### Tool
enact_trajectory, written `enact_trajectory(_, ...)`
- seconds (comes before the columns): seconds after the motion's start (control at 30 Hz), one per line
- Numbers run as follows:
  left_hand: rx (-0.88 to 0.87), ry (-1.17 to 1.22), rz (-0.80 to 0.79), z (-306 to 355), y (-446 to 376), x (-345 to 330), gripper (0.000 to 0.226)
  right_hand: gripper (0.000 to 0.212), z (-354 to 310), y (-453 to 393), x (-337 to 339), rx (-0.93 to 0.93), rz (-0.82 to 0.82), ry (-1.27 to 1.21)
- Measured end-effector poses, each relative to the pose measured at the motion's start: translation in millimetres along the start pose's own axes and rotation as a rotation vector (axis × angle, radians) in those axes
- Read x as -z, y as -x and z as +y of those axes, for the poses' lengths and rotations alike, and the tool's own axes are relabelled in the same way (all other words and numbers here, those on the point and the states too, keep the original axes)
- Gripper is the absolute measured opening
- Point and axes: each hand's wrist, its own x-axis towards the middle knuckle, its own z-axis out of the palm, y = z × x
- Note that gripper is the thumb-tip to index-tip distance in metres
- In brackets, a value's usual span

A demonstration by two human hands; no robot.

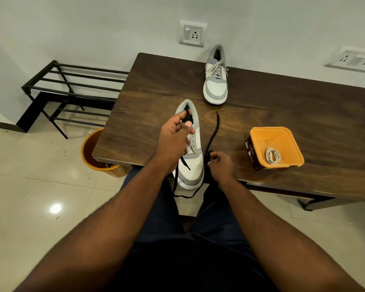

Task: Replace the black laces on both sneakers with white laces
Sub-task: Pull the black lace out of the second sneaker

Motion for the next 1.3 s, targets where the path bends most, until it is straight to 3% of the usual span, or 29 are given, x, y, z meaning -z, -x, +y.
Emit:
enact_trajectory(0.1, -0.061, -0.081, -0.101, 8.8, -2.1, -0.5, 0.039, 0.025, -35.6, 22.9, 28.6, 0.084, -0.131, -0.276)
enact_trajectory(0.2, -0.112, -0.030, -0.162, 16.7, -2.9, -5.0, 0.038, 0.023, -87.6, 48.9, 64.0, 0.245, -0.269, -0.387)
enact_trajectory(0.33, -0.180, 0.122, -0.223, 35.2, 4.1, -16.9, 0.026, 0.018, -146.7, 67.9, 90.6, 0.455, -0.258, -0.428)
enact_trajectory(0.43, -0.177, 0.147, -0.213, 52.2, 8.7, -21.4, 0.040, 0.016, -177.4, 68.7, 97.6, 0.550, -0.181, -0.508)
enact_trajectory(0.53, -0.183, 0.178, -0.127, 74.3, 6.8, -24.0, 0.019, 0.016, -197.8, 60.8, 91.6, 0.610, -0.091, -0.616)
enact_trajectory(0.6, -0.143, 0.305, -0.045, 94.7, 4.0, -23.3, 0.018, 0.012, -200.9, 55.5, 77.7, 0.561, -0.165, -0.767)
enact_trajectory(0.67, -0.113, 0.429, 0.007, 113.6, -0.6, -19.8, 0.022, 0.026, -196.6, 54.7, 60.0, 0.463, -0.360, -0.827)
enact_trajectory(0.77, -0.125, 0.453, 0.041, 132.5, -3.2, -8.8, 0.028, 0.045, -172.4, 63.1, 31.6, 0.441, -0.633, -0.751)
enact_trajectory(0.87, -0.118, 0.393, 0.045, 128.7, -1.8, 3.5, 0.027, 0.055, -135.4, 72.1, 16.8, 0.404, -0.754, -0.675)
enact_trajectory(1.0, -0.029, 0.314, 0.093, 97.0, -1.2, 17.4, 0.025, 0.032, -72.3, 58.4, 10.8, 0.484, -0.641, -0.211)
enact_trajectory(1.07, 0.049, 0.261, 0.088, 72.4, 1.5, 19.0, 0.025, 0.023, -39.3, 54.0, 8.4, 0.440, -0.617, 0.000)
enact_trajectory(1.3, 0.170, 0.264, 0.193, 32.3, 2.0, 33.4, 0.027, 0.019, -2.8, 56.2, 5.6, 0.291, -0.722, 0.127)
